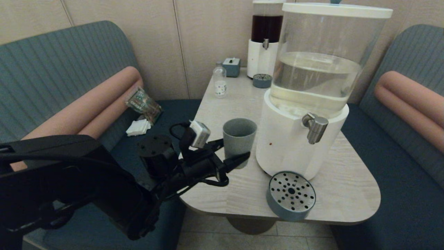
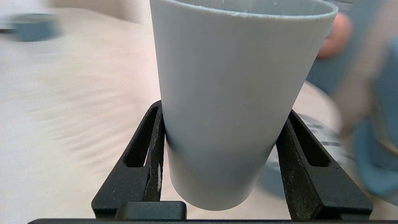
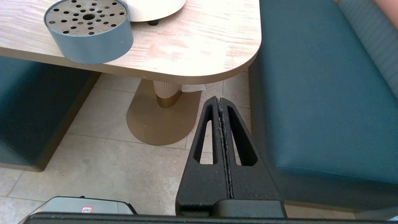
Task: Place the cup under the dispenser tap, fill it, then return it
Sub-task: Place the cup next to the water dispenser
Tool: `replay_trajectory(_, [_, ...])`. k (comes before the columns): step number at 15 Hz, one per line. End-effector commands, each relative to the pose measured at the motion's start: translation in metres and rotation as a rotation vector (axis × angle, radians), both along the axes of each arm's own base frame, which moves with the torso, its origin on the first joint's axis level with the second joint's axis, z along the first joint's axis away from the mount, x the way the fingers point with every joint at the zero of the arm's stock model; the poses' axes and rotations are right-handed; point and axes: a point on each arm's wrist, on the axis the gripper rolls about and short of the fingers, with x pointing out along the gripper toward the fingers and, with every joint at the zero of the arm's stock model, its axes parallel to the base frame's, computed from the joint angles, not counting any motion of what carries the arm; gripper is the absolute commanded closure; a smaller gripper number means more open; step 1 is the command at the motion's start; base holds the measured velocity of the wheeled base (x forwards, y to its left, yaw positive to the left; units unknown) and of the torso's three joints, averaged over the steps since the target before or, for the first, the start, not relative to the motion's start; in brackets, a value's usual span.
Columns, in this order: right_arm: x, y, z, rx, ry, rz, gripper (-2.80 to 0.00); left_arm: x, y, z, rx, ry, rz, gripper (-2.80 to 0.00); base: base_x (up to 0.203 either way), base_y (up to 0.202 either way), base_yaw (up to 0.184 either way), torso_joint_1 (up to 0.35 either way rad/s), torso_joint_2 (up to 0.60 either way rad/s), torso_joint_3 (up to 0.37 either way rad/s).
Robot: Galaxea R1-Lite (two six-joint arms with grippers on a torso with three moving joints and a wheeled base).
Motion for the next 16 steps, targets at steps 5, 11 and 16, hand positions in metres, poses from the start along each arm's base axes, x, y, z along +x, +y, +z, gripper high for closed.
replay_trajectory(5, [0.0, 0.0, 0.0, -0.001, 0.0, 0.0, 0.0, 0.071, 0.052, -0.01, -0.069, -0.011, 0.186, 0.0, 0.0, 0.0, 0.0, 0.0, 0.0, 0.0])
replay_trajectory(11, [0.0, 0.0, 0.0, -0.001, 0.0, 0.0, 0.0, 0.146, 0.056, -0.067, -0.088, -0.069, 0.256, 0.0, 0.0, 0.0, 0.0, 0.0, 0.0, 0.0])
replay_trajectory(16, [0.0, 0.0, 0.0, -0.001, 0.0, 0.0, 0.0, 0.164, 0.065, -0.096, -0.08, -0.053, 0.288, 0.0, 0.0, 0.0, 0.0, 0.0, 0.0, 0.0])
